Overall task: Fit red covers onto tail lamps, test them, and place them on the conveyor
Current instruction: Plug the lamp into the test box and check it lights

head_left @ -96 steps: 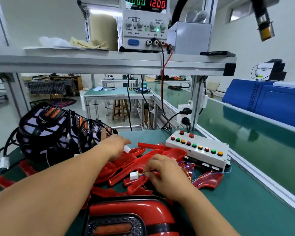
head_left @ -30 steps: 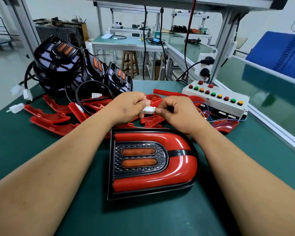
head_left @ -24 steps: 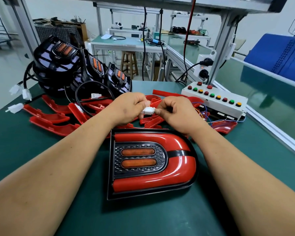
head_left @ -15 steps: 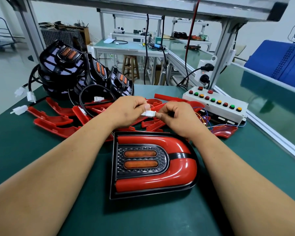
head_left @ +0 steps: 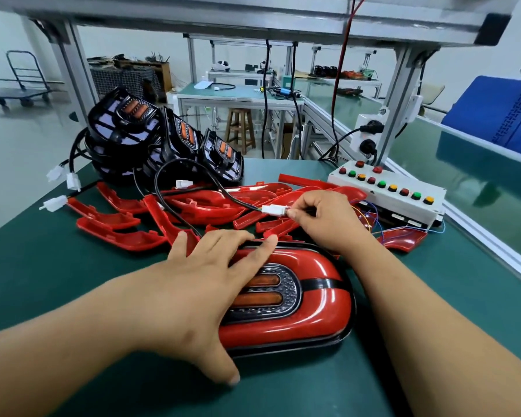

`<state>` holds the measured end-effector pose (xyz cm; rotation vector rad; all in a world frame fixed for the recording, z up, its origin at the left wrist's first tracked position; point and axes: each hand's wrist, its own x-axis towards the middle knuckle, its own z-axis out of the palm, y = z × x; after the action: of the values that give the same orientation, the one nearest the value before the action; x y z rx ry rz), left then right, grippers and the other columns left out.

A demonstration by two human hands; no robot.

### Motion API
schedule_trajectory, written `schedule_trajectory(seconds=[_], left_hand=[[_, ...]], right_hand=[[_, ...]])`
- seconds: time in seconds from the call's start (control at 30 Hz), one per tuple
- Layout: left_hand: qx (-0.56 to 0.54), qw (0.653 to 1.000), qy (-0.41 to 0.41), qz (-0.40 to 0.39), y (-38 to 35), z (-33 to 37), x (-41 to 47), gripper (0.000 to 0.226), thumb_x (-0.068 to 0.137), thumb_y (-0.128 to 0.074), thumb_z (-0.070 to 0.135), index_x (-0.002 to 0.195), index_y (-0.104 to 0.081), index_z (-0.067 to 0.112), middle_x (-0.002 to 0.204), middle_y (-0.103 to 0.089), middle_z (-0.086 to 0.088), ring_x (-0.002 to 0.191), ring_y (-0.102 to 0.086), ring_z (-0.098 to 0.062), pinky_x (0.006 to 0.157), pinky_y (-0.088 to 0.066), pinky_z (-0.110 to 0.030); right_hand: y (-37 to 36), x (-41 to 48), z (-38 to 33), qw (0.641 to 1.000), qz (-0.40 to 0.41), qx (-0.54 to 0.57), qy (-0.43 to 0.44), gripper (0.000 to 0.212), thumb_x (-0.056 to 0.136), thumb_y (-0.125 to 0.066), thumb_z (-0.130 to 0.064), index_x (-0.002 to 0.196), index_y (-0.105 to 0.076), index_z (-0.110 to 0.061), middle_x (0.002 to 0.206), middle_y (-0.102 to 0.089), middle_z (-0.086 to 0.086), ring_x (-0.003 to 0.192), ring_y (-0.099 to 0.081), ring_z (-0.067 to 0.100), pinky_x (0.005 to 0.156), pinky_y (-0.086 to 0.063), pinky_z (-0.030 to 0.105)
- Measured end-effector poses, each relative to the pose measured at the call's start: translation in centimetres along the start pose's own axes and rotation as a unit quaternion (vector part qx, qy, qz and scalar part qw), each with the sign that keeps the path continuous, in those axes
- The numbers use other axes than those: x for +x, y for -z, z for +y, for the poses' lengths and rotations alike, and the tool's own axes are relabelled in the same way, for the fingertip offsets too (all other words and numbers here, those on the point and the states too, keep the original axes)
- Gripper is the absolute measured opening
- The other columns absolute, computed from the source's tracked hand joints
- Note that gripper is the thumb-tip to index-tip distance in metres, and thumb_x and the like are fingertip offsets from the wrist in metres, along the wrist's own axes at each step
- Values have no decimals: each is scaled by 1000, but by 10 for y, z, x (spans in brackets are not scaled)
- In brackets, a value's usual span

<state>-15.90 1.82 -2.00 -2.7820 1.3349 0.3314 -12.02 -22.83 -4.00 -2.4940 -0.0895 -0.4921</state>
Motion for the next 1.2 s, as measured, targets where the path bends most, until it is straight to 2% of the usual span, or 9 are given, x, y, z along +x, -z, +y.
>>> schedule_trajectory(seconds=[0.13,0.37,0.5,0.6,0.77,0.87,1.0,1.1,1.2], left_hand=[[28,997,-27,66,2,-4,9,141,49,-69,69,134,42,48,147,11,21,135,6,-5,107,-25,-26],[-11,998,-7,67,14,-32,39,139,51,-73,60,140,33,49,147,10,25,136,8,-2,104,-36,-23],[-68,995,-9,74,11,-44,51,139,58,-78,59,145,30,45,146,20,33,133,27,12,114,-18,-23],[-119,991,-6,58,6,-57,47,142,52,-78,73,124,44,56,134,42,43,119,46,19,113,3,-23],[-188,982,19,30,2,-86,34,155,44,-83,74,134,42,48,135,39,42,137,23,13,107,7,-5],[-246,967,3,61,-7,-89,39,154,48,-86,67,144,33,43,120,29,58,125,18,30,89,5,14],[-267,957,-6,109,-17,-91,46,152,48,-88,62,146,27,46,128,18,59,130,6,29,97,0,9],[-272,955,-3,115,-18,-92,47,150,47,-88,61,146,25,48,145,12,43,142,-1,10,113,-5,-11],[-284,952,-7,114,-18,-93,48,149,47,-88,61,145,24,50,138,9,46,140,-5,10,110,-8,-9]], right_hand=[[2,2,4,1000,15,3,14,18,89,-67,-19,74,-63,-28,74,-56,-25,95,-62,15,100,-39,51],[11,6,24,998,58,-12,19,7,87,-71,-21,84,-77,-23,80,-62,-17,93,-62,15,99,-40,53],[9,11,35,998,41,-51,4,11,87,-70,-20,91,-78,-26,84,-59,-17,96,-58,11,98,-40,50],[8,12,42,998,35,-59,2,13,88,-70,-19,95,-78,-25,83,-53,-25,94,-54,7,98,-43,42],[5,11,46,996,49,-76,9,15,87,-71,-15,98,-78,-20,88,-59,-16,89,-53,4,92,-43,23],[5,11,45,994,57,-88,-6,15,87,-71,-15,100,-78,-18,93,-65,-8,90,-53,5,88,-40,14],[6,16,44,982,82,-161,-54,21,88,-69,-31,105,-70,-19,110,-65,0,108,-54,19,101,-40,34],[8,24,44,960,58,-252,-109,41,84,-58,-61,100,-51,-23,117,-58,1,117,-49,24,97,-37,38],[14,29,46,943,-30,-282,-172,103,67,-24,-93,130,-44,-15,154,-31,11,145,-23,29,114,-24,49]])
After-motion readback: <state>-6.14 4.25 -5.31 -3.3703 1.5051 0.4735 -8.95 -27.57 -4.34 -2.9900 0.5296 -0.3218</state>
